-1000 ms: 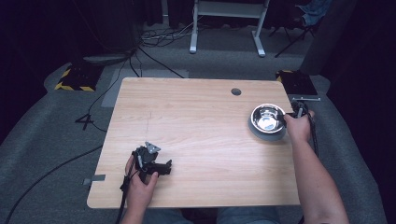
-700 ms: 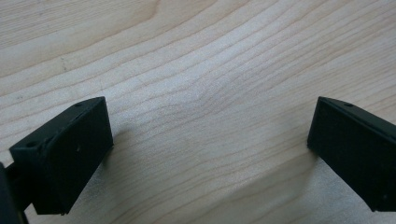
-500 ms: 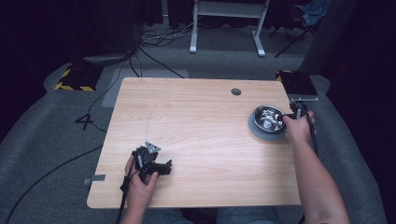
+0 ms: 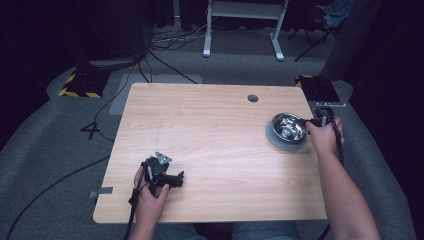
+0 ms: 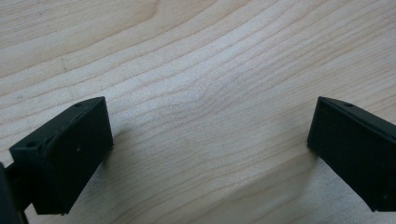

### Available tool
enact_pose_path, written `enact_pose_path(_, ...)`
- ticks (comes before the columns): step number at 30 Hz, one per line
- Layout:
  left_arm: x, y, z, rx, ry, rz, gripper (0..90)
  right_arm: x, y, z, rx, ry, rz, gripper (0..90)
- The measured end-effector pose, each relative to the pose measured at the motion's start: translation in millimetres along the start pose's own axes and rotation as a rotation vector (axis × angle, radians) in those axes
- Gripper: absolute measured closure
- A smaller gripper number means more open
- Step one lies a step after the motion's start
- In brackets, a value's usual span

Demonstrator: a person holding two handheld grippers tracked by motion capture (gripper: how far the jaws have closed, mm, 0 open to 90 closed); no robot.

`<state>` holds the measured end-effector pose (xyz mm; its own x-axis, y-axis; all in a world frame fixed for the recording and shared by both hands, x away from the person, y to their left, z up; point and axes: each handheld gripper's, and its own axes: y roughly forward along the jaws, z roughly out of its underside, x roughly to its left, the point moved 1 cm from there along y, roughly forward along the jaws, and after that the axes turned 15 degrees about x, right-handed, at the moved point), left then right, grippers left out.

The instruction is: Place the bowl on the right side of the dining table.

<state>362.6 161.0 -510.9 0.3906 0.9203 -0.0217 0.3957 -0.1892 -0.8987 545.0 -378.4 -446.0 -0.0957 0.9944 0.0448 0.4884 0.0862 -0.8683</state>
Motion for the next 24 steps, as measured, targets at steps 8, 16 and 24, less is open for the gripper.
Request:
enact_pose_path(8, 0.1, 0.1, -0.1, -0.002, 0.001, -0.001, 0.3, 11.0, -26.6, -3.7, -0.061, -0.056, -0.025, 47.8)
enact_pose_path(16, 0.1, 0.1, -0.1, -0.001, 0.001, -0.001, 0.2, 22.2, -47.5, -5.9, -0.1, -0.093, -0.062, 48.5)
enact_pose_path(24, 0.1, 0.1, 0.0, -0.002, 0.001, 0.0, 0.3, 45.7, -71.3, -7.7, -0.133, -0.169, -0.104, 48.7)
